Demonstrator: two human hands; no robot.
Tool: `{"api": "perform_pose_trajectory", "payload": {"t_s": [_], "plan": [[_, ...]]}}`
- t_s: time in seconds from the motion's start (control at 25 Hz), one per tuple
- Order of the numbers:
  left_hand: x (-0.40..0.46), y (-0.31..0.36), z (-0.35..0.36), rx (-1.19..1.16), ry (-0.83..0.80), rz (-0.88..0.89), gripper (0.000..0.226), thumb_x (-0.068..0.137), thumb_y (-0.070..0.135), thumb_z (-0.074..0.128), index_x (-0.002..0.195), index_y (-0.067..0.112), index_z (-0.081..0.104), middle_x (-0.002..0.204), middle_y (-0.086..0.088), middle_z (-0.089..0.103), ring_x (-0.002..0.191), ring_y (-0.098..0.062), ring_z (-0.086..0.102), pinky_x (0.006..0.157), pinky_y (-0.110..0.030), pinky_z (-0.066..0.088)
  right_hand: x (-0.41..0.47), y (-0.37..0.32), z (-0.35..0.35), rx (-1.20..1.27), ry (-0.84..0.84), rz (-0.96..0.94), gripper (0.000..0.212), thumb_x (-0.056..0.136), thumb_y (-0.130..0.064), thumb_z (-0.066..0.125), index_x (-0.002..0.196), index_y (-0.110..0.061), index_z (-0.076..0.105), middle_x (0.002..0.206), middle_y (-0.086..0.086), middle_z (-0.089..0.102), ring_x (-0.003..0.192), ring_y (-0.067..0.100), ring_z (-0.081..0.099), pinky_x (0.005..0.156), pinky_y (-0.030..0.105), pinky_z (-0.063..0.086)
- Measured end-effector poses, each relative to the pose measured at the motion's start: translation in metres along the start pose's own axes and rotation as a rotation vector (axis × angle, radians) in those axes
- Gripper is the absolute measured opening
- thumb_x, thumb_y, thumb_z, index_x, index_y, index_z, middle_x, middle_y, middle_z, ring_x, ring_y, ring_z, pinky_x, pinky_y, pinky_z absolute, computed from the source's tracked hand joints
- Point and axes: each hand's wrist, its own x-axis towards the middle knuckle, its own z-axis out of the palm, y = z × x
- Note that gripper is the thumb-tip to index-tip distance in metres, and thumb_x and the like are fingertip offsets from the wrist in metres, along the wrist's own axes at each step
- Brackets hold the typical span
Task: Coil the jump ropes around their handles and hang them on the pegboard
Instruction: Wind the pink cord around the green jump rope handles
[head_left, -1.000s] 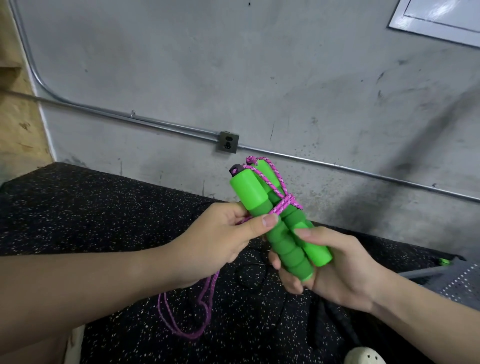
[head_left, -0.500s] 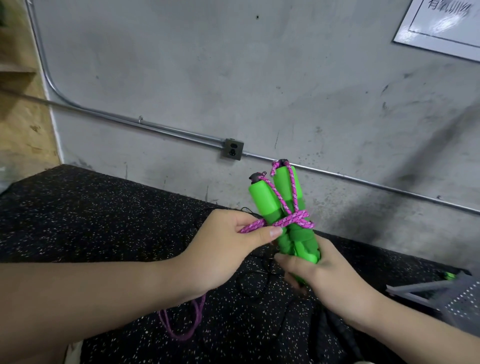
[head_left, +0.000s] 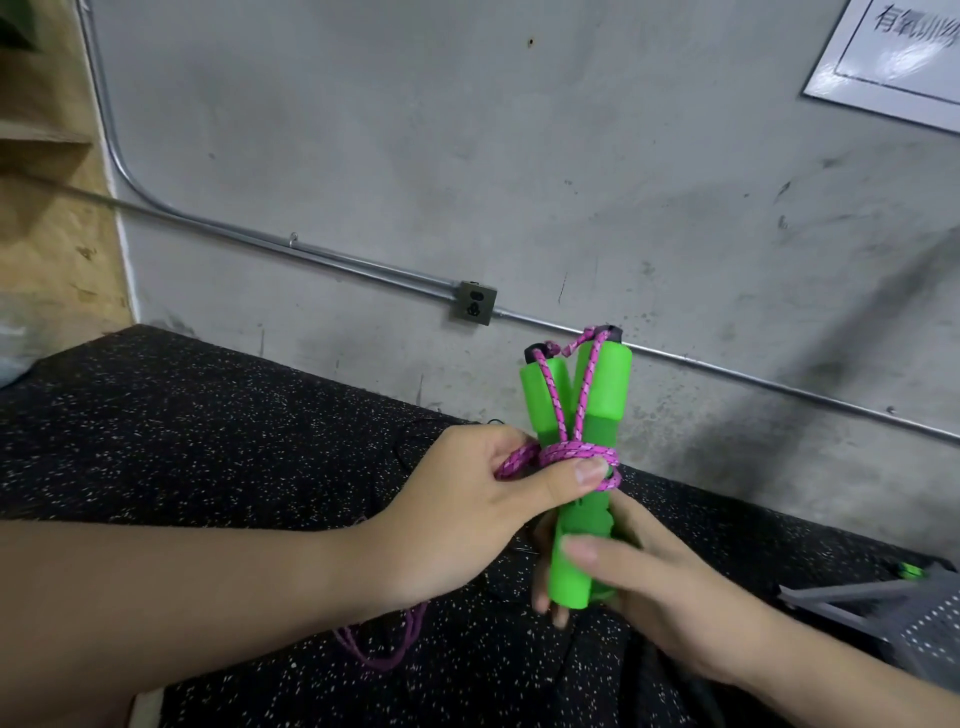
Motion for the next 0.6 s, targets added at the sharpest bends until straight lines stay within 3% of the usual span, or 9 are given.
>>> {"api": "perform_pose_trajectory", "payload": {"t_s": [0.04, 0.12, 0.2, 0.28, 0.44, 0.6], "plan": [[-0.001, 0.002, -0.002, -0.022, -0.036, 0.013, 0.025, 0.091, 0.032, 0.072, 0.105, 0.012, 0.078, 0.097, -0.003, 0.080, 0.094, -0.022, 0.076, 0.085, -0.031, 0.060, -0.001, -0.001, -0.004, 0.189, -0.078, 0.056, 0.049, 0.073, -0.035, 0.090, 0.111, -0.015, 0.065, 0.090, 0.016, 0.067, 0.082, 0.034, 0.067, 0.070, 0.039, 0.056], [-0.002, 0.002, -0.004, -0.018, -0.054, 0.032, 0.027, 0.091, 0.033, 0.071, 0.109, 0.013, 0.077, 0.102, -0.004, 0.080, 0.097, -0.022, 0.076, 0.087, -0.029, 0.059, 0.000, -0.002, -0.008, 0.230, -0.132, 0.071, 0.046, 0.075, -0.029, 0.089, 0.108, -0.007, 0.066, 0.093, 0.025, 0.066, 0.084, 0.040, 0.068, 0.071, 0.042, 0.057], [-0.002, 0.000, -0.006, 0.011, -0.043, 0.003, 0.034, 0.089, 0.043, 0.072, 0.103, 0.013, 0.078, 0.093, -0.012, 0.078, 0.083, -0.029, 0.074, 0.083, -0.044, 0.059, 0.003, -0.001, -0.009, 0.129, -0.074, 0.034, 0.039, 0.075, -0.026, 0.085, 0.106, -0.006, 0.070, 0.100, 0.027, 0.069, 0.088, 0.042, 0.070, 0.074, 0.042, 0.058], [0.000, -0.001, -0.007, 0.057, -0.026, -0.037, 0.040, 0.087, 0.049, 0.073, 0.096, 0.010, 0.077, 0.087, -0.019, 0.075, 0.075, -0.026, 0.069, 0.084, -0.052, 0.054, 0.005, 0.000, -0.011, 0.113, 0.044, 0.013, 0.040, 0.072, -0.022, 0.084, 0.107, -0.008, 0.072, 0.104, 0.026, 0.071, 0.088, 0.040, 0.071, 0.074, 0.041, 0.059], [0.002, -0.005, -0.005, 0.077, 0.007, -0.016, 0.023, 0.088, 0.038, 0.078, 0.102, 0.019, 0.080, 0.097, -0.007, 0.079, 0.098, -0.035, 0.073, 0.093, -0.050, 0.055, 0.008, 0.006, -0.008, 0.083, 0.142, -0.007, 0.031, 0.068, -0.011, 0.085, 0.098, -0.012, 0.076, 0.090, 0.024, 0.071, 0.074, 0.034, 0.071, 0.067, 0.036, 0.059], [0.001, -0.010, 0.001, 0.055, 0.061, 0.007, 0.020, 0.091, 0.029, 0.079, 0.108, 0.019, 0.079, 0.102, 0.001, 0.080, 0.100, -0.022, 0.076, 0.095, -0.045, 0.058, 0.011, 0.013, 0.001, -0.004, 0.175, -0.075, 0.020, 0.075, -0.002, 0.081, 0.091, -0.010, 0.073, 0.079, 0.018, 0.063, 0.064, 0.024, 0.061, 0.063, 0.030, 0.054]]}}
